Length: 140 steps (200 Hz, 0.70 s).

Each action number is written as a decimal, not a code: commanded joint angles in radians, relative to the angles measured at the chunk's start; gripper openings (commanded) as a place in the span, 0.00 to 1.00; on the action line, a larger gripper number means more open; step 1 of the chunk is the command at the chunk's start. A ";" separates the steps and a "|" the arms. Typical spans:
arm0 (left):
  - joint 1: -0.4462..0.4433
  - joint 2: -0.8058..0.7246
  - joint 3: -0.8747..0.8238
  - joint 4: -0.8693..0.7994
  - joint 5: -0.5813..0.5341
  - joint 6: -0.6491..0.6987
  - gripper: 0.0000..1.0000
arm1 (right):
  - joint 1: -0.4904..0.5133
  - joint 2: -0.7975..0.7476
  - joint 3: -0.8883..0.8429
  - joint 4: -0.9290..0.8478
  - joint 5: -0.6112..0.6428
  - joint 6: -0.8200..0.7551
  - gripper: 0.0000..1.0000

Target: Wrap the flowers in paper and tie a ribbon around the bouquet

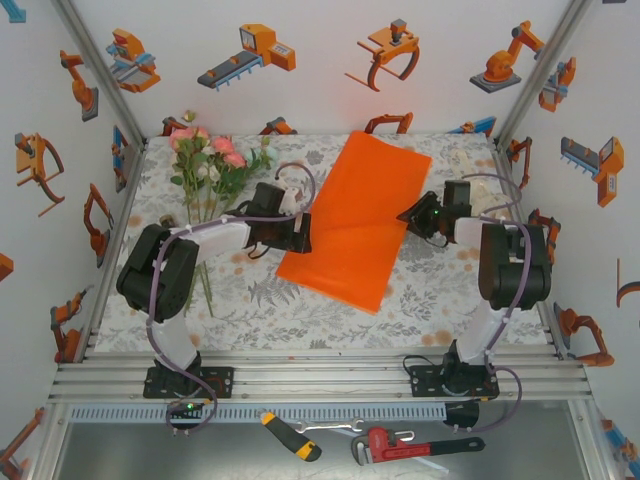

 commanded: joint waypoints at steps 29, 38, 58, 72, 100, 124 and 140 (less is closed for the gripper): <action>-0.026 0.023 -0.017 0.062 0.038 0.013 0.75 | -0.003 0.029 -0.063 0.339 -0.224 0.175 0.43; -0.026 0.020 -0.020 0.077 0.043 0.004 0.75 | 0.001 0.038 -0.081 0.396 -0.241 0.210 0.44; -0.026 0.017 -0.031 0.119 0.064 -0.016 0.75 | 0.030 0.056 -0.108 0.427 -0.226 0.200 0.50; -0.025 0.010 -0.027 0.124 0.068 -0.021 0.75 | 0.036 0.069 -0.114 0.412 -0.222 0.192 0.50; -0.026 -0.046 -0.036 0.111 0.036 -0.002 0.75 | 0.036 0.037 -0.126 0.406 -0.229 0.206 0.26; -0.042 -0.149 -0.048 0.068 -0.042 0.044 0.79 | 0.037 -0.045 -0.113 0.259 -0.163 0.244 0.02; -0.097 -0.229 -0.057 0.063 -0.104 0.102 0.80 | 0.045 -0.100 -0.093 0.105 -0.086 0.274 0.00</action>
